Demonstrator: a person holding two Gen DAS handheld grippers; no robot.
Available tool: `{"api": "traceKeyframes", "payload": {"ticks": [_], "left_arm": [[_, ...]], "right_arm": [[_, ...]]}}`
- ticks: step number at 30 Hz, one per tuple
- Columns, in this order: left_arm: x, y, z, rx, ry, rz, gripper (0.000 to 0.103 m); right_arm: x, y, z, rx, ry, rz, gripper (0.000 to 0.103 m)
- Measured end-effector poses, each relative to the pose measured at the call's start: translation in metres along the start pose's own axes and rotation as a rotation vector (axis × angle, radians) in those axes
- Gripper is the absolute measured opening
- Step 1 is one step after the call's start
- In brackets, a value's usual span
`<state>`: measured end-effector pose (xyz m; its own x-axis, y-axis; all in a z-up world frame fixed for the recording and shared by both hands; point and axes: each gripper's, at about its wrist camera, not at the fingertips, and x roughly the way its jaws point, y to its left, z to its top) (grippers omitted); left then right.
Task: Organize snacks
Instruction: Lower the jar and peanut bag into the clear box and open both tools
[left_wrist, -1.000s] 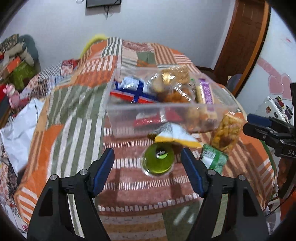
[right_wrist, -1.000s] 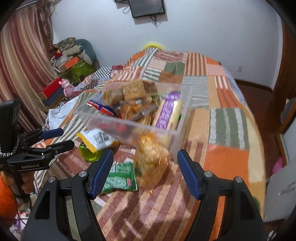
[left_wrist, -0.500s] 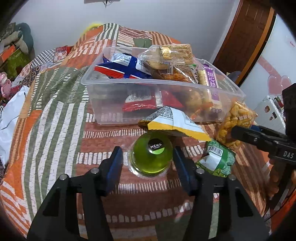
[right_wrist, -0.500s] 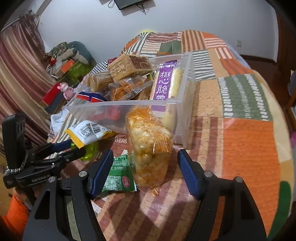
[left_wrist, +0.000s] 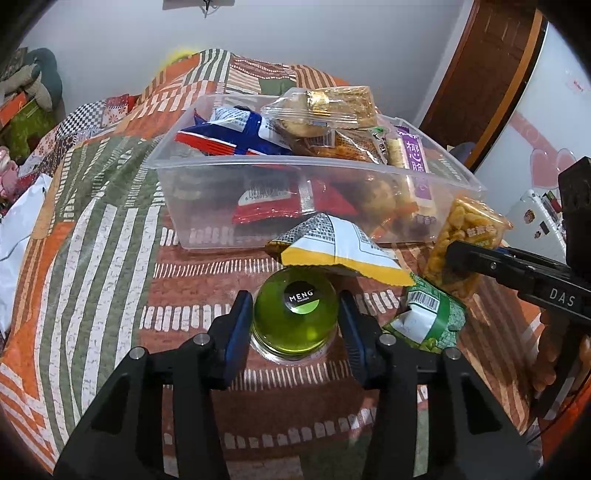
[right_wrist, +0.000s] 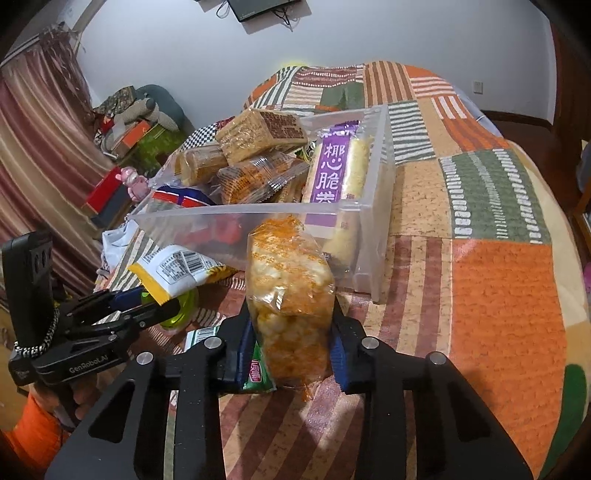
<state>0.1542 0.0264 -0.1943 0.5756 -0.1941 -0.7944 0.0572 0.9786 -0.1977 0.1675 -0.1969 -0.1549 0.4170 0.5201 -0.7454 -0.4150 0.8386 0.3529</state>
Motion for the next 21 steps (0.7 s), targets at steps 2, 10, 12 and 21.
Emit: {"api": "traceKeyframes", "payload": {"ticks": [2, 10, 12, 21], "left_arm": [[-0.005, 0.003, -0.003, -0.011, -0.004, 0.004, 0.046], [-0.030, 0.020, -0.013, -0.049, -0.038, 0.039, 0.046], [-0.037, 0.025, -0.010, -0.063, -0.052, 0.043, 0.046], [-0.069, 0.037, 0.013, -0.077, -0.146, 0.065, 0.046]], "right_arm": [[-0.004, 0.003, 0.000, -0.014, -0.006, -0.008, 0.030], [-0.020, 0.009, 0.002, -0.027, -0.044, 0.006, 0.030], [-0.024, 0.010, 0.004, -0.029, -0.056, 0.010, 0.030], [-0.045, 0.021, 0.022, -0.063, -0.135, 0.008, 0.030]]}}
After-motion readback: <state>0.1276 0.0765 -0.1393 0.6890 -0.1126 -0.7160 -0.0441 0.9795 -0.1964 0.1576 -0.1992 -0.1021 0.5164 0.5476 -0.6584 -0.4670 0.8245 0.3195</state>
